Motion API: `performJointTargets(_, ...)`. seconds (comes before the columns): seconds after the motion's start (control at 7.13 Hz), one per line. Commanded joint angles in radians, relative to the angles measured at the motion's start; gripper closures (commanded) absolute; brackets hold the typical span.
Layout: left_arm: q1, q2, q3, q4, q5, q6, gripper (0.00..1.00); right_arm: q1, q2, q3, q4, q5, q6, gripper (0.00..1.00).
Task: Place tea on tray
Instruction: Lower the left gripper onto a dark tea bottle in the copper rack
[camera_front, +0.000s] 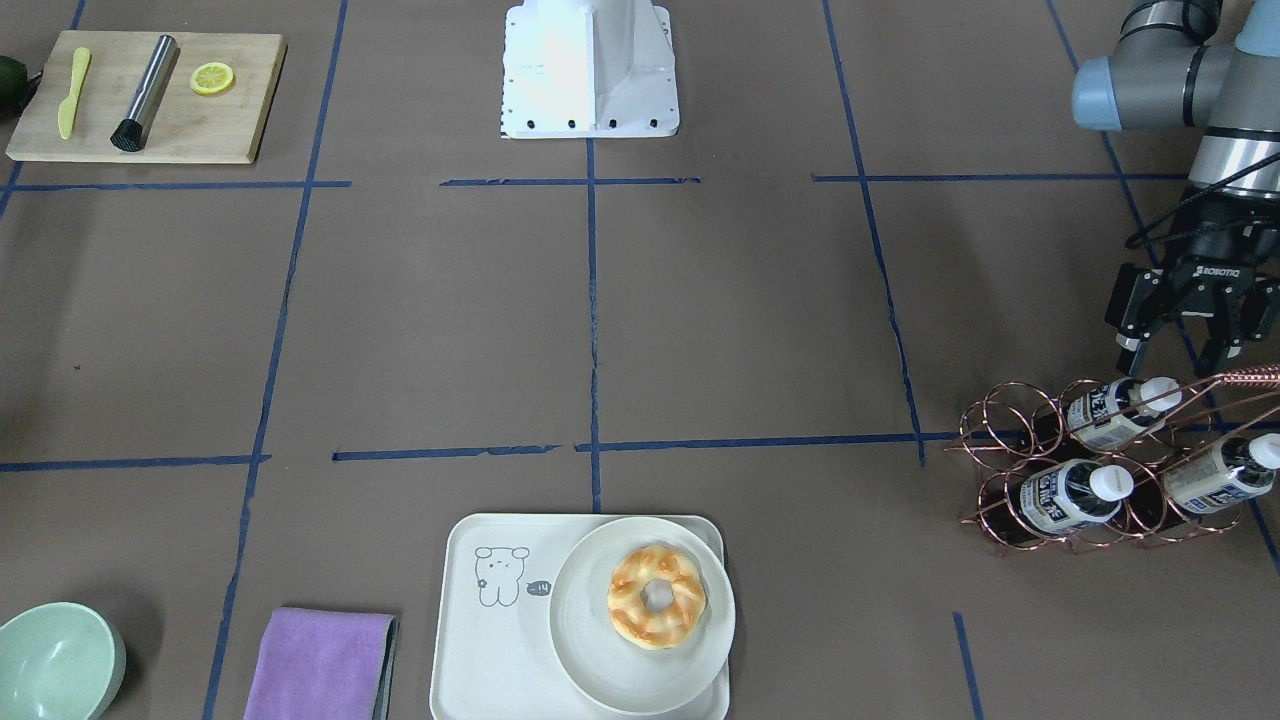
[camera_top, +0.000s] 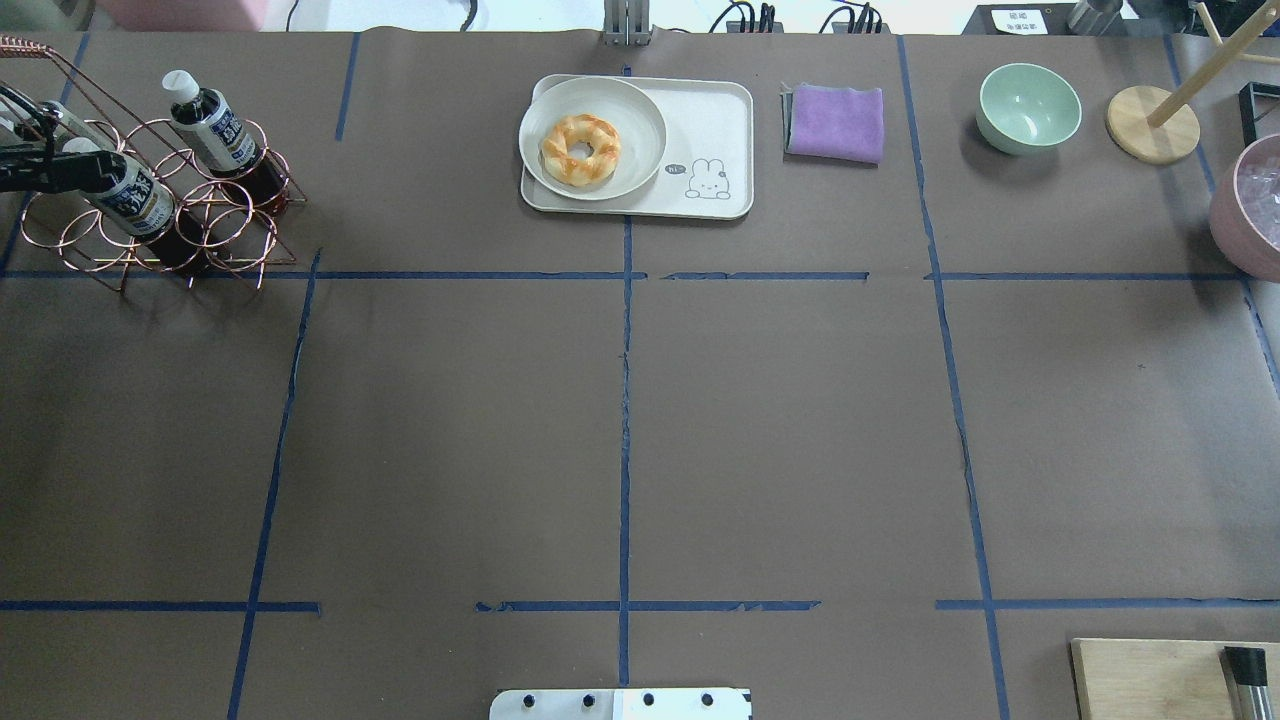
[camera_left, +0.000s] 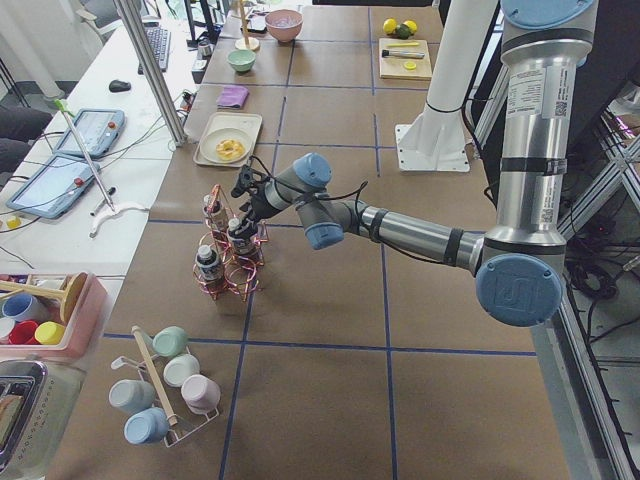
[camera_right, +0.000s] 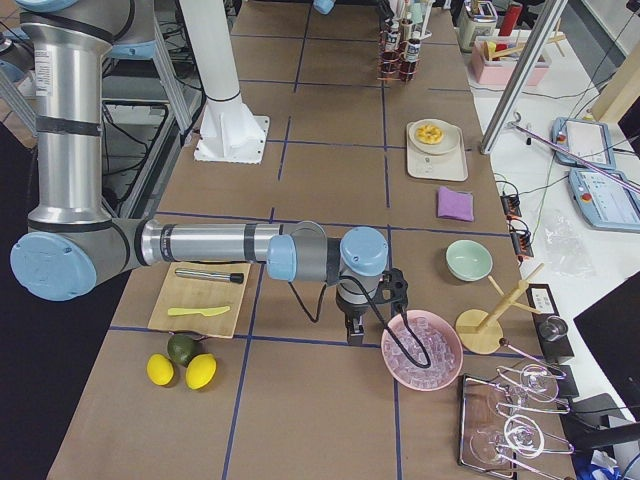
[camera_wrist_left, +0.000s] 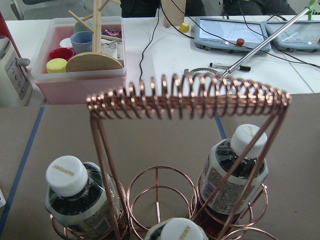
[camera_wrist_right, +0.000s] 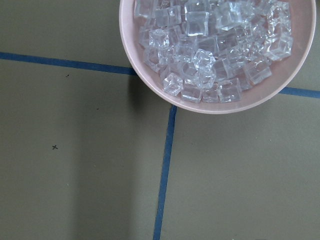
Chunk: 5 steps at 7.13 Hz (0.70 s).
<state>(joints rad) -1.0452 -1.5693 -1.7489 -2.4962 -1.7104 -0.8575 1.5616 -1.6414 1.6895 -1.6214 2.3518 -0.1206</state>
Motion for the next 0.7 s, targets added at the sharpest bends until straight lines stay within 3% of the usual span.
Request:
performJointTargets(0.0, 0.007, 0.0, 0.009, 0.0, 0.005, 0.0, 0.2, 0.0, 0.0, 0.001, 0.0, 0.0, -0.001, 0.0)
performJointTargets(0.56, 0.011, -0.011, 0.022, 0.002, 0.003, 0.008, 0.21, 0.0, 0.0, -0.001, 0.0, 0.0, -0.001, 0.0)
